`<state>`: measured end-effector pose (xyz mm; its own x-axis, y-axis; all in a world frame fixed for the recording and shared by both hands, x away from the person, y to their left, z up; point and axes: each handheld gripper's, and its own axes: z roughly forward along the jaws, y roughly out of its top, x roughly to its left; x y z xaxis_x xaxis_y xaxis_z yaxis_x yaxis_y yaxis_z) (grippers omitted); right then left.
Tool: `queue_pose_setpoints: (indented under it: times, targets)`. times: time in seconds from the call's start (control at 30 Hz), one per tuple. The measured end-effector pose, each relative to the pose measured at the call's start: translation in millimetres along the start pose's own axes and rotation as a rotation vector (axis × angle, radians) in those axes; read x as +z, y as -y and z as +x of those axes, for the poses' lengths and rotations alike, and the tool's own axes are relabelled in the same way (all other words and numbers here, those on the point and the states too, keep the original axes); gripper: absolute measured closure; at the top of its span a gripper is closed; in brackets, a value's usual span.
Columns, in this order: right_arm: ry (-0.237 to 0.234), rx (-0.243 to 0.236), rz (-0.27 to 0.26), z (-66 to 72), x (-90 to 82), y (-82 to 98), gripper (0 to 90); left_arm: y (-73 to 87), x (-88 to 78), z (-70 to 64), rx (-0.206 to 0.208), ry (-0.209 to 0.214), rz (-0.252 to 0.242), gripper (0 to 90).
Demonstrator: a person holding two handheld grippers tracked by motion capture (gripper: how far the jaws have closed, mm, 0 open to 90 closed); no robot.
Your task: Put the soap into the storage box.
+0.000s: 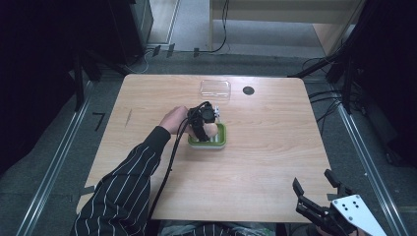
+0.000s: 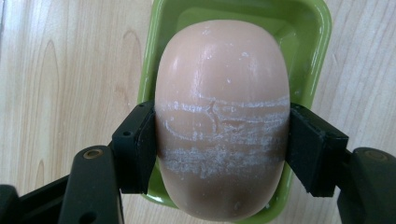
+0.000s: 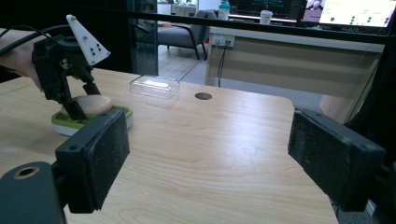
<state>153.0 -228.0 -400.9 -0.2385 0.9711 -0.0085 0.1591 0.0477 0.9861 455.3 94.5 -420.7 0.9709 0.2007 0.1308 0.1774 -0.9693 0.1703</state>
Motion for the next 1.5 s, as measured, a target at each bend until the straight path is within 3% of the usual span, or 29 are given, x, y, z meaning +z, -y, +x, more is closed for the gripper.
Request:
queue_pose_setpoints:
  times: [0.93,1.5]
  targets:
    - [0.0,0.0,0.0,-0.1,0.1,0.0,13.2,-1.9,15.7,1.1,-0.035,0.0,0.023,33.3]
    - [0.0,0.0,0.0,0.2,0.1,-0.1,13.2,-1.2,16.7,2.3,-0.055,0.011,0.01,32.7]
